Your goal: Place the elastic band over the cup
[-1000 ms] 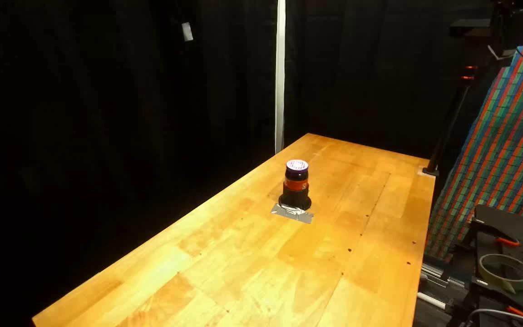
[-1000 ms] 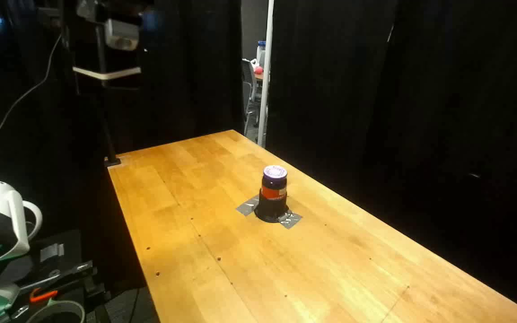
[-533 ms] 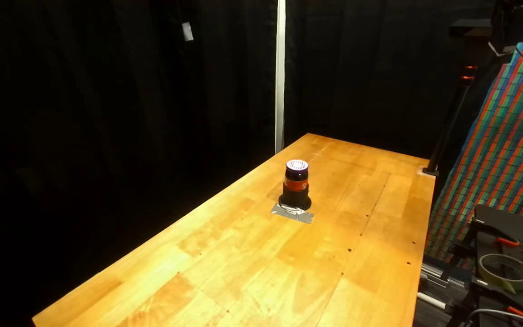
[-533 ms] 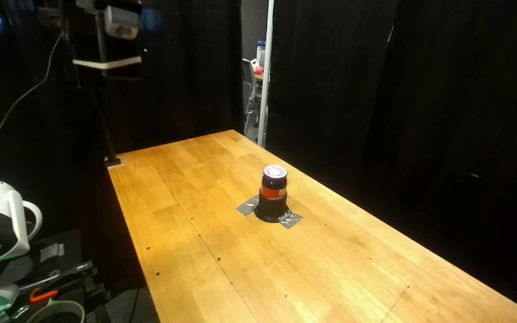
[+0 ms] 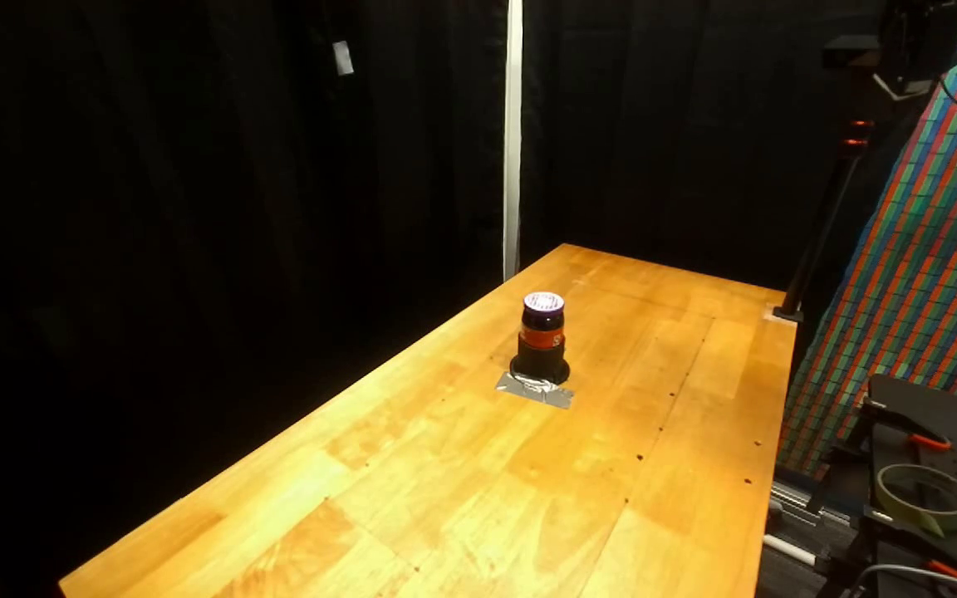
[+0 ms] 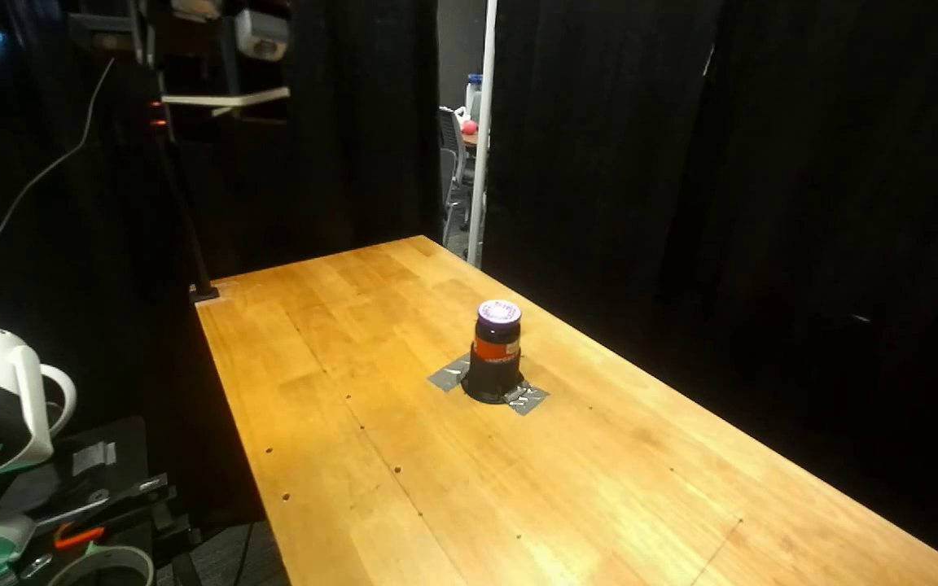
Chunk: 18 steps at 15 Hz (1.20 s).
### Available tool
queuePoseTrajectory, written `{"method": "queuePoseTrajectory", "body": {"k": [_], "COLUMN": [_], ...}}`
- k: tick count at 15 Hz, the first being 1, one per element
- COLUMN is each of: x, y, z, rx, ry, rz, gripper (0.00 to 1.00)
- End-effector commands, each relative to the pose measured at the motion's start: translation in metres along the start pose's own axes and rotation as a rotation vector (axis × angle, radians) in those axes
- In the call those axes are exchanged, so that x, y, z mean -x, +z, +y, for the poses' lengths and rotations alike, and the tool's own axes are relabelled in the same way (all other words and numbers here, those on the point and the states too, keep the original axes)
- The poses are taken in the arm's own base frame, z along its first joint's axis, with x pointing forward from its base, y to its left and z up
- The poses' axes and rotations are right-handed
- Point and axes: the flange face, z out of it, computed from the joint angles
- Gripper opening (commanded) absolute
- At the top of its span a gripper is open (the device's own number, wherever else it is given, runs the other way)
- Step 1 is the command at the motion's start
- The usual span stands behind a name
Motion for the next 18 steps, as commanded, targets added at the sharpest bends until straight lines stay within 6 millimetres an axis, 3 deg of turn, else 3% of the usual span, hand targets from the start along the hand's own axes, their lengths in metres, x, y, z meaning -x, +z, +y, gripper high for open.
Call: {"method": "queuePoseTrajectory", "body": {"k": [1,6,10,14,18], "x": [-0.073,-0.175,-0.241,-0.287,-0.316], "y": [-0.026,-0.022,0.005,0.042,0.079], "z": [-0.041,-0.102,-0.126,-0.135,-0.143], "rx": [0.021,0.069,0.052,-0.006,-0.04], "ry": [-0.005,0.018,0.092,0.162,0.209], "rz": [0.074,0.175,0.224,0.228,0.218], "gripper": [1.0,1.0,1.0,1.0,1.0]}}
